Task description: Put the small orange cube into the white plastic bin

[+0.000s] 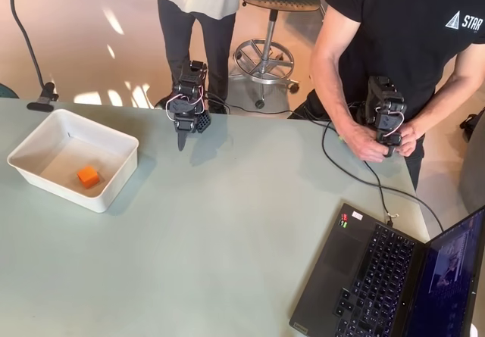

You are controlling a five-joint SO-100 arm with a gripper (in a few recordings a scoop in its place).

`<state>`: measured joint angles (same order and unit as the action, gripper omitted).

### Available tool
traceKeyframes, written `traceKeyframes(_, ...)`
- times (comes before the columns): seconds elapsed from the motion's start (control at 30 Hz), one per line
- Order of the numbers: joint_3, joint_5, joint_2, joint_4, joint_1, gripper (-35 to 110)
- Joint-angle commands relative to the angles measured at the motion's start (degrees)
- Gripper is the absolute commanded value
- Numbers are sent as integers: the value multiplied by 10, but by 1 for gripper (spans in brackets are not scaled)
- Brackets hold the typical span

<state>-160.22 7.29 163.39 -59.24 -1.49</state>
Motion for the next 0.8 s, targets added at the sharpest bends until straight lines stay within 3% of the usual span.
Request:
traceKeyframes(0.0, -28, 2, 4, 40, -3, 5)
traceKeyframes(0.77, -54, -2, 22, 38, -4, 5)
